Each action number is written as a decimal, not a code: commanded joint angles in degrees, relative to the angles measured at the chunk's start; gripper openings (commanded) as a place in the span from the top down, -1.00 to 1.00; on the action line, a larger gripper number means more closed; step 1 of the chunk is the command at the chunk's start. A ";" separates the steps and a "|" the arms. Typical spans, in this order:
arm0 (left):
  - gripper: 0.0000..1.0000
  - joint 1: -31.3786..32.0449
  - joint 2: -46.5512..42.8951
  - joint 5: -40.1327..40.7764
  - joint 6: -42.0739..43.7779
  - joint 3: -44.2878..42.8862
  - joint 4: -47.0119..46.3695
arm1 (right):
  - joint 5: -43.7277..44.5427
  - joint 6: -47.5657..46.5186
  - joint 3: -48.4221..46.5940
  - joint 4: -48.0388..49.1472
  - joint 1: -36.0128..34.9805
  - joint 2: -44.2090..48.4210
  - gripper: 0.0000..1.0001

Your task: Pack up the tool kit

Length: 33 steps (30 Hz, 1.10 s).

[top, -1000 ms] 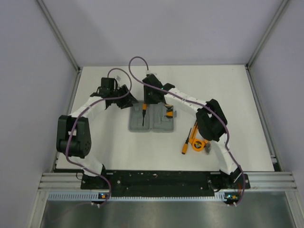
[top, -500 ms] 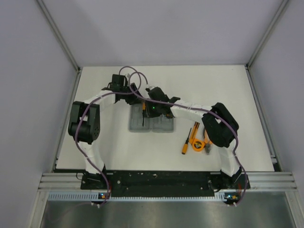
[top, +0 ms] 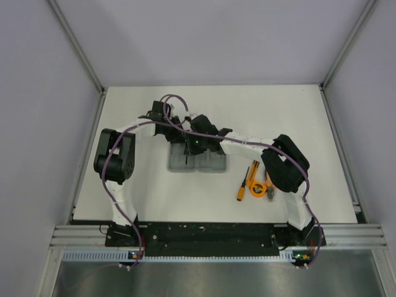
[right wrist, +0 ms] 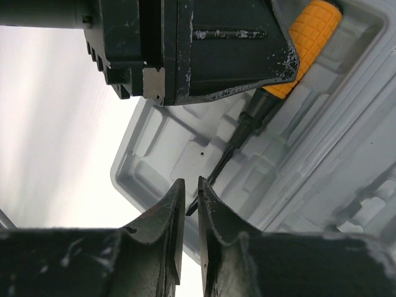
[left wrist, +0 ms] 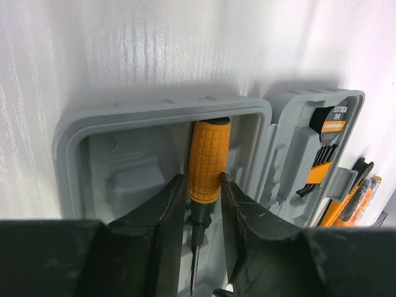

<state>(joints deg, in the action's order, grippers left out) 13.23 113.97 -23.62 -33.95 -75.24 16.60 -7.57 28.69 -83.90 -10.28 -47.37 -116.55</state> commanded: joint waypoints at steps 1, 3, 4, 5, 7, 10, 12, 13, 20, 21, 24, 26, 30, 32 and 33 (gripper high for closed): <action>0.36 0.13 -0.24 1.47 0.29 -0.52 -0.08 | -0.60 -0.03 -1.53 0.00 -0.88 -0.69 0.78; 0.39 0.13 0.02 1.38 0.29 -0.78 0.27 | -0.95 -0.12 -1.44 -0.44 -0.79 -1.13 0.83; 0.41 0.13 0.11 1.38 0.38 -0.70 0.36 | -1.30 -0.21 -1.36 -0.44 -0.79 -1.13 0.85; 0.42 0.13 0.28 1.29 0.47 -0.69 0.36 | -1.56 -0.38 -1.18 -0.61 -0.88 -1.39 0.88; 0.46 0.13 0.46 1.03 0.47 -0.69 0.45 | -2.27 -0.47 -0.92 -0.61 -0.88 -1.40 0.95; 0.48 0.21 0.72 0.85 0.47 -0.69 0.54 | -2.71 -0.47 -0.48 -0.61 -0.88 -1.57 0.96; 0.49 0.21 1.07 0.94 0.38 -0.61 0.63 | -2.88 -0.48 -0.48 -0.96 -0.88 -2.01 0.96; 0.50 0.21 1.16 0.94 0.29 -0.78 0.97 | -2.97 -0.47 -0.48 -1.05 -0.79 -2.01 0.96; 0.60 0.21 1.78 1.82 -0.85 -0.26 2.12 | -3.24 0.40 0.14 -1.67 -0.88 -3.33 1.00; 0.63 0.21 1.69 1.99 -0.85 -0.34 2.29 | -3.15 0.49 0.23 -1.67 -0.96 -3.42 1.00; 0.65 0.13 1.60 2.52 -0.76 -0.52 2.74 | -2.89 0.58 0.58 -1.76 -0.88 -3.77 1.00; 0.66 0.13 1.69 2.43 -0.85 -0.61 2.82 | -3.15 0.93 1.01 -1.76 -0.88 -3.77 1.00; 0.67 0.13 1.78 2.70 -1.11 -0.52 3.00 | -3.06 1.63 2.24 -1.76 -0.88 -4.03 1.00; 0.67 0.21 1.78 2.79 -1.20 -0.34 3.09 | -2.97 1.99 3.03 -1.58 -0.96 -4.12 1.00; 0.67 0.13 1.87 2.87 -1.20 -0.43 3.09 | -2.97 2.16 3.56 -1.32 -0.88 -4.21 1.00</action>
<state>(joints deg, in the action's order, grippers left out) 13.30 113.99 -23.99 -35.27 -75.29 16.91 -11.27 30.28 -82.48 -10.83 -47.51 -119.11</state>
